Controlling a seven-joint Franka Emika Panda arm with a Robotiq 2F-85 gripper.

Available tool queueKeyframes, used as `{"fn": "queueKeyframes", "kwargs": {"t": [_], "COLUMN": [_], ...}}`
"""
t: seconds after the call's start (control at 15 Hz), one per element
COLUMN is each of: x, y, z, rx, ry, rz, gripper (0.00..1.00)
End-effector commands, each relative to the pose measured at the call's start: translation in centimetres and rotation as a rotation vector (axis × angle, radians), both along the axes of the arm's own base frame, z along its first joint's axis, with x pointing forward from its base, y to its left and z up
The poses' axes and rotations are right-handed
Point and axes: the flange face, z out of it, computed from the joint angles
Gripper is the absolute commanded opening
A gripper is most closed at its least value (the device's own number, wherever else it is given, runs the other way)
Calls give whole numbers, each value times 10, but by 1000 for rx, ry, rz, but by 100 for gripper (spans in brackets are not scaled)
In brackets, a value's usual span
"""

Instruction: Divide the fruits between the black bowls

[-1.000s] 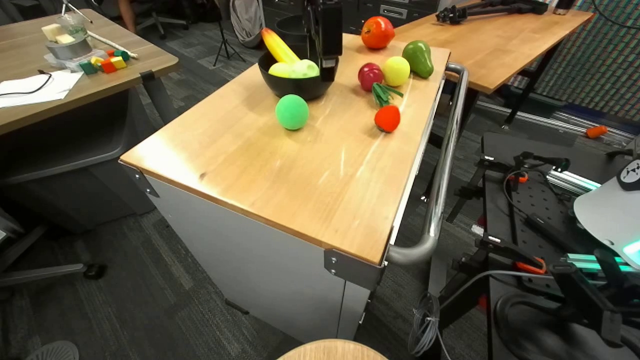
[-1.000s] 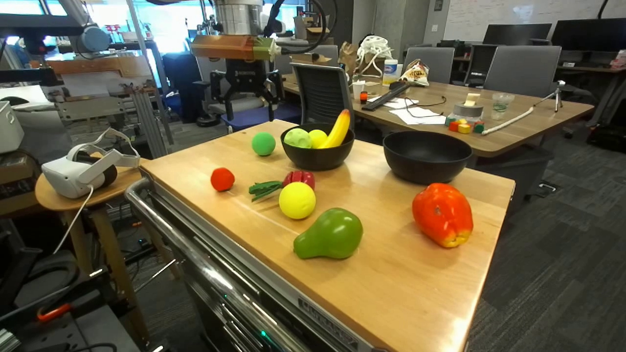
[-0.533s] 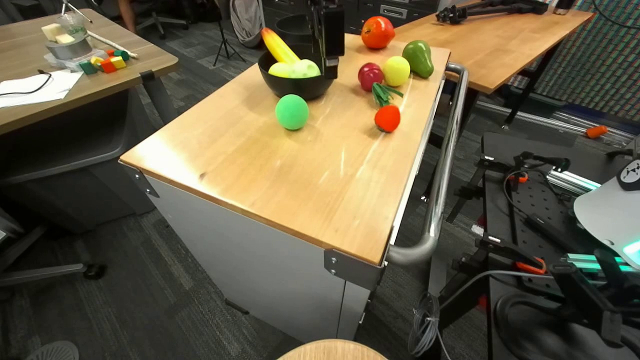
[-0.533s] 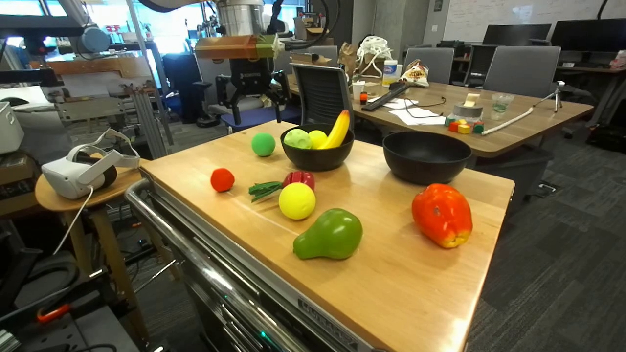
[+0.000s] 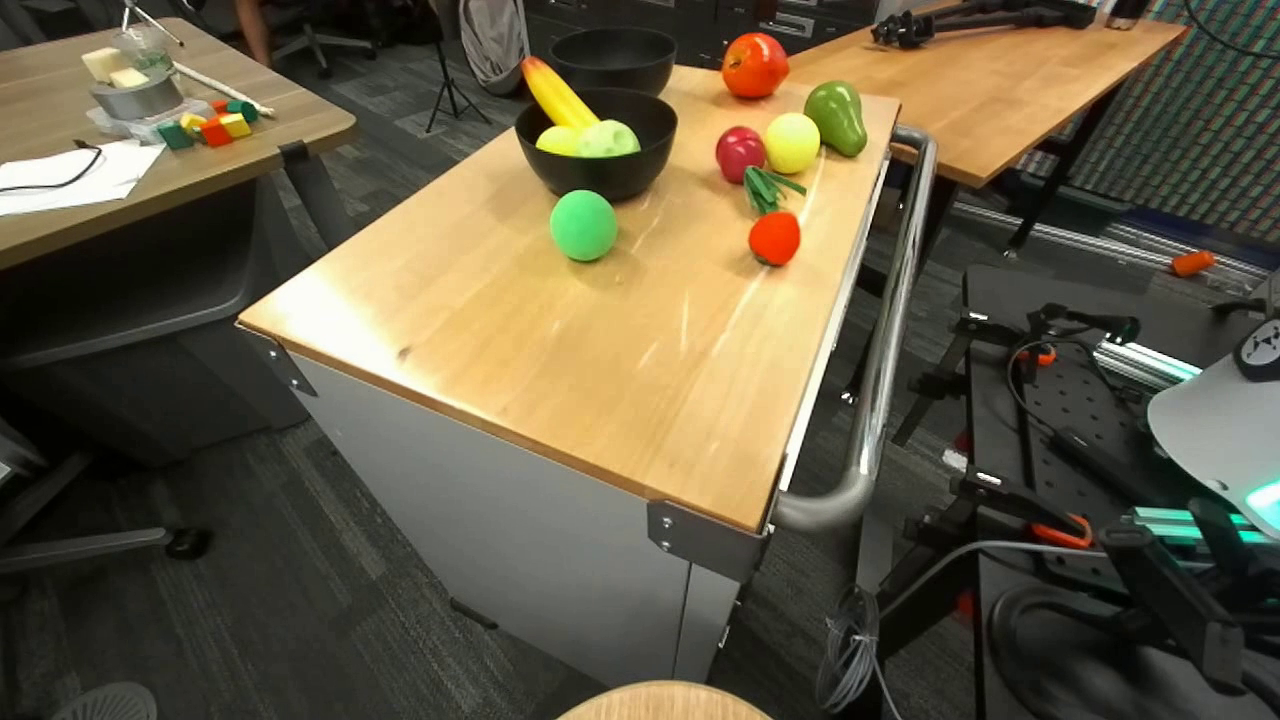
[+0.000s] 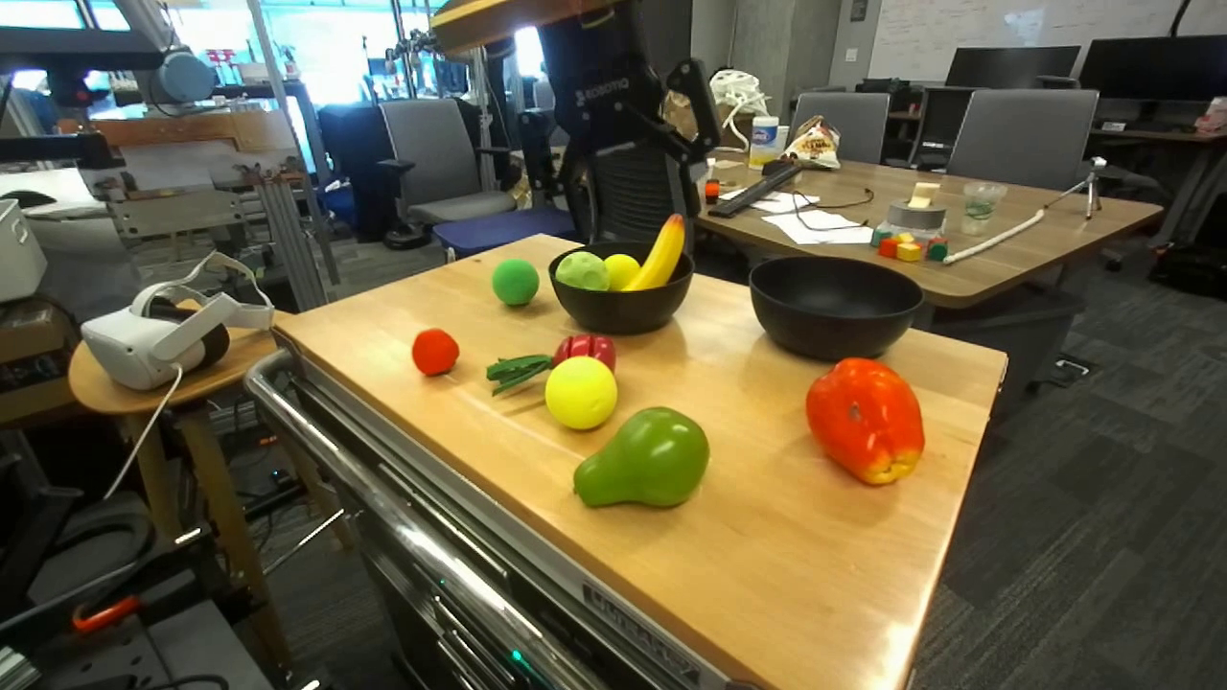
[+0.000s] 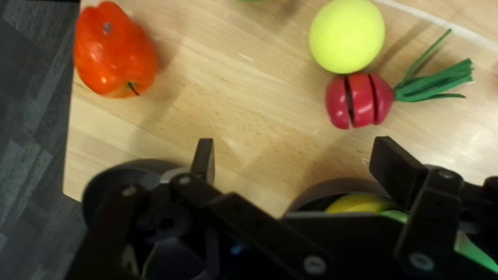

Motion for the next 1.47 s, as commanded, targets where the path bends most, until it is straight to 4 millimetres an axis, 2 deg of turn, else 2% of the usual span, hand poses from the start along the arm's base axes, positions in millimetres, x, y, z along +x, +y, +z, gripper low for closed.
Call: {"fn": "queueKeyframes", "kwargs": {"t": [0.0, 0.07, 0.2, 0.33, 0.4, 0.73, 1.0, 1.13, 1.4], "x": [-7, -12, -13, 2, 10, 42, 56, 59, 66], "y": [-17, -26, -26, -25, -32, -96, -146, -164, -183], "z": [3, 4, 2, 3, 3, -4, -28, -40, -63], "rx": [9, 13, 18, -55, -105, -78, -21, 9, 77], "ry": [-15, -23, -25, -49, -64, -1, 76, 108, 158], "rz": [-22, -35, -35, 1, 19, -14, -44, -58, -74], "gripper": [100, 100, 100, 100, 100, 100, 100, 100, 100]}}
